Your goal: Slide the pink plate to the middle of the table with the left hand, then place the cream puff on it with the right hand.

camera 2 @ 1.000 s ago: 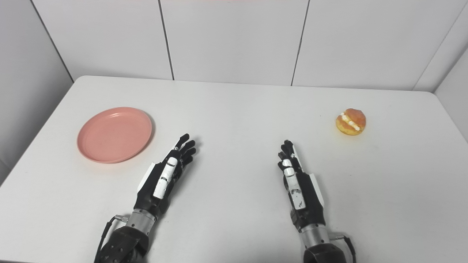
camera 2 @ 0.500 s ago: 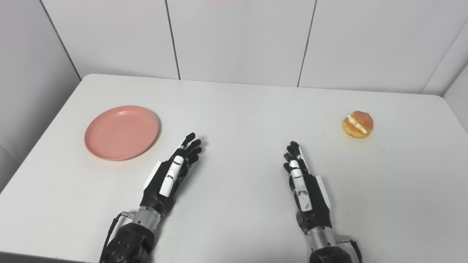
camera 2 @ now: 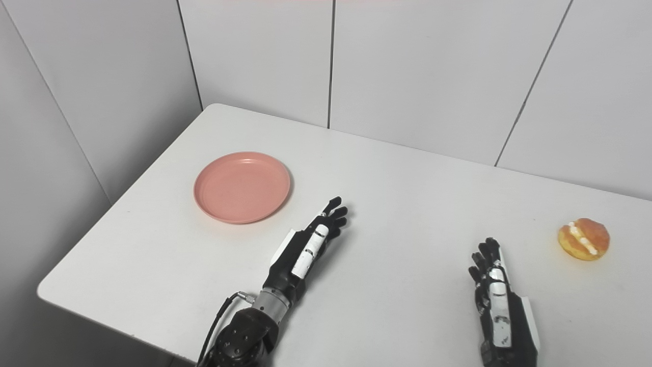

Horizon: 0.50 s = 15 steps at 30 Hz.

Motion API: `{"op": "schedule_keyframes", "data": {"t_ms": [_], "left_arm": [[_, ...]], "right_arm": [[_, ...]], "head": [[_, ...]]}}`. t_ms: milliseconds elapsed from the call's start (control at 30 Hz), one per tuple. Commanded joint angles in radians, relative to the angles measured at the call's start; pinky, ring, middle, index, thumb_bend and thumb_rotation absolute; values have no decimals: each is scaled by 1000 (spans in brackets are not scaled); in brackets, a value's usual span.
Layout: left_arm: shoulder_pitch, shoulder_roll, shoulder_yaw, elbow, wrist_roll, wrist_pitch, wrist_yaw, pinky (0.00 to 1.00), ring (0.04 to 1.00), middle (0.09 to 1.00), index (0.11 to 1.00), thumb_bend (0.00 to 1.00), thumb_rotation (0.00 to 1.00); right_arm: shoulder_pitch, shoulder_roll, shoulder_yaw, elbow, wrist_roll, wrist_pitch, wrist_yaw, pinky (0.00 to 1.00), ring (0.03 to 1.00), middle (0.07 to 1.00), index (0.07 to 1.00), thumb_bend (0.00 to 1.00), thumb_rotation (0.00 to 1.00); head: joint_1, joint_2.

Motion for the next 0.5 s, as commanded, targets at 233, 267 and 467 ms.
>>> {"op": "schedule_keyframes", "data": {"t_ms": [233,267,467], "left_arm": [[40,-13,-27,96,16,-13,-4,1000,1000,1000,1000,414,1000],[40,-13,-26,94,16,-13,-3,1000,1000,1000,1000,414,1000],[41,-9,-21,91,10,-18,-5,990,993,1000,1000,397,1000]], "right_arm": [[35,-9,-6,34,6,-36,12,1000,1000,1000,1000,305,1000],[35,-9,-6,34,7,-35,13,1000,1000,1000,1000,304,1000],[35,-3,-3,28,9,-25,10,1000,1000,1000,1000,325,1000]], "head": [[0,3],[0,5],[-3,3]]}}
